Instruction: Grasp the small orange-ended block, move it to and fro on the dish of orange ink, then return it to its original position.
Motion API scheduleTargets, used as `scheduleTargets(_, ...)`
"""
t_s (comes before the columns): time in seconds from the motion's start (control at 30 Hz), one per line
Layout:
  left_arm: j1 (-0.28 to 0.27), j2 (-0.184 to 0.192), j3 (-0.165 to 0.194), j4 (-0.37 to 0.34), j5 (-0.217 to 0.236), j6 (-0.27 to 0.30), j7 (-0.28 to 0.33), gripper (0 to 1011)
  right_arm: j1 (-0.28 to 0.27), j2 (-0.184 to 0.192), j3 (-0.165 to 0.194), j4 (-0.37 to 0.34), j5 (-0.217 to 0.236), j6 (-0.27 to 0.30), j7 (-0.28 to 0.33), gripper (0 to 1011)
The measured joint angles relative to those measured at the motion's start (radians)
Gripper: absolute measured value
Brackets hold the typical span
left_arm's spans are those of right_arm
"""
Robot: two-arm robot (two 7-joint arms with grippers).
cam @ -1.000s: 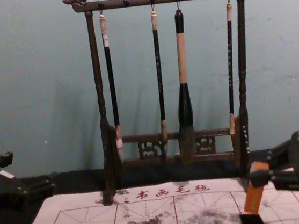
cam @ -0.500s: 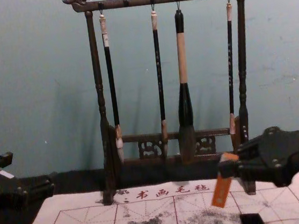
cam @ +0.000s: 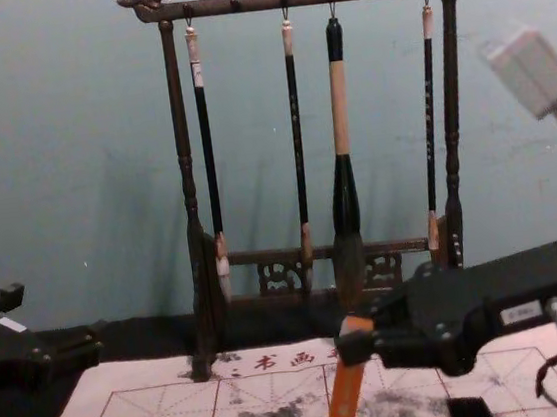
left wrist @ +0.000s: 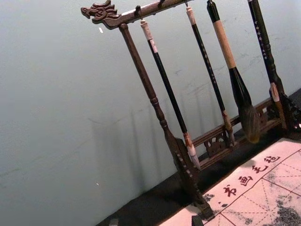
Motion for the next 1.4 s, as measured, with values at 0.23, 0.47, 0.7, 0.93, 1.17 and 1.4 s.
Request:
scheduleTargets(0.23, 0.000, 0.000, 0.000, 0.000, 0.000, 0.000, 0.000, 1001, 0.038, -0.035, -0.040, 0.056, -0.016, -0.002, 0.031, 134)
scheduleTargets(0.47, 0.000, 0.000, 0.000, 0.000, 0.000, 0.000, 0.000, 1001, 0.060, -0.054, -0.067, 0.094, -0.026, -0.005, 0.054, 134)
scheduleTargets(0.7, 0.000, 0.000, 0.000, 0.000, 0.000, 0.000, 0.000, 1001, 0.083, -0.071, -0.087, 0.129, -0.041, -0.008, 0.065, 134)
scheduleTargets(0.93, 0.000, 0.000, 0.000, 0.000, 0.000, 0.000, 0.000, 1001, 0.100, -0.083, -0.098, 0.155, -0.054, -0.011, 0.070, 134)
scheduleTargets(1.17, 0.000, 0.000, 0.000, 0.000, 0.000, 0.000, 0.000, 1001, 0.109, -0.093, -0.106, 0.181, -0.065, -0.018, 0.074, 134)
scheduleTargets(1.4, 0.000, 0.000, 0.000, 0.000, 0.000, 0.000, 0.000, 1001, 0.114, -0.100, -0.111, 0.194, -0.077, -0.022, 0.076, 134)
